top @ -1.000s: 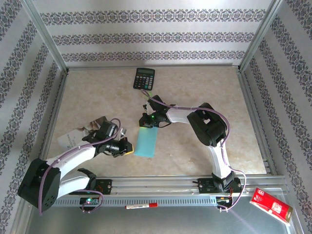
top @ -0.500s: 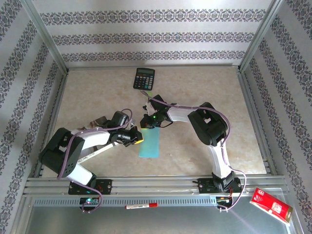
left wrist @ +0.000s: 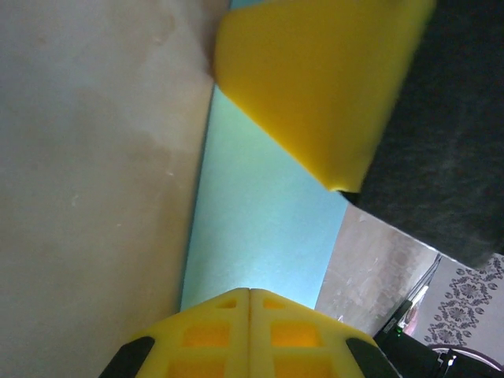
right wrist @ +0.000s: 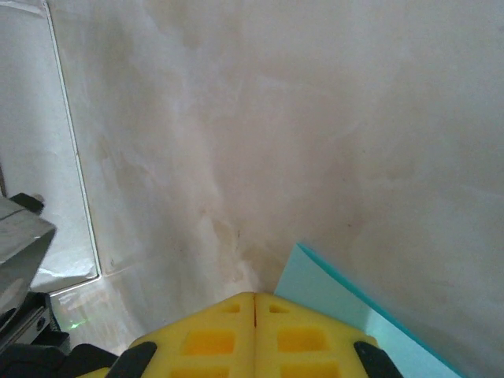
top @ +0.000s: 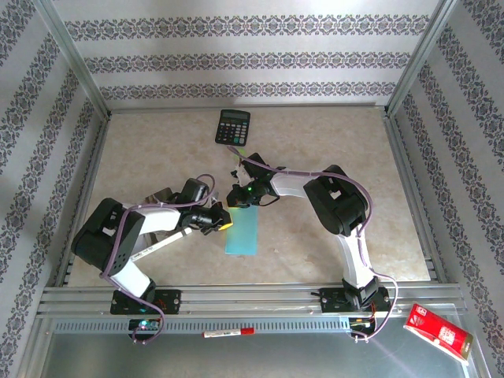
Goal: Fold a paper plane with a square sheet of paper (pick it up from the middle)
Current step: First fold in half a square sheet of paper at the center of the table.
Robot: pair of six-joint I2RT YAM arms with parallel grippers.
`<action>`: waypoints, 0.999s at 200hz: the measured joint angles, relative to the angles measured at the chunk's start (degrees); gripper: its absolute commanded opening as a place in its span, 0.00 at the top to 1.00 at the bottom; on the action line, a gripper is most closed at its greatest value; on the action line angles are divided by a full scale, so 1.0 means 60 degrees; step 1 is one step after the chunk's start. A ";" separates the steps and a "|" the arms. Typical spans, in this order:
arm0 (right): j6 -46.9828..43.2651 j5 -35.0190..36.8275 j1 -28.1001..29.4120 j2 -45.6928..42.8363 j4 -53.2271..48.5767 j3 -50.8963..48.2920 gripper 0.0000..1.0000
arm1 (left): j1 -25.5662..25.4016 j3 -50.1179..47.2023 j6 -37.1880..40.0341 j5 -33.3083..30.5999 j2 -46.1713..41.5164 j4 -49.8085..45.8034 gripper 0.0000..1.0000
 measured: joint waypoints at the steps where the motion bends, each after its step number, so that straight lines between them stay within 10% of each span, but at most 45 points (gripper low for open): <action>1: 0.0000 0.0000 0.0000 0.0000 0.0004 -0.0004 1.00 | 0.0000 0.0004 0.0004 0.0000 0.0007 0.0000 1.00; 200: 0.0040 0.0004 -0.0018 -0.0124 0.0142 -0.0240 1.00 | -0.0561 -0.1526 0.0721 0.0386 -0.0528 0.1326 1.00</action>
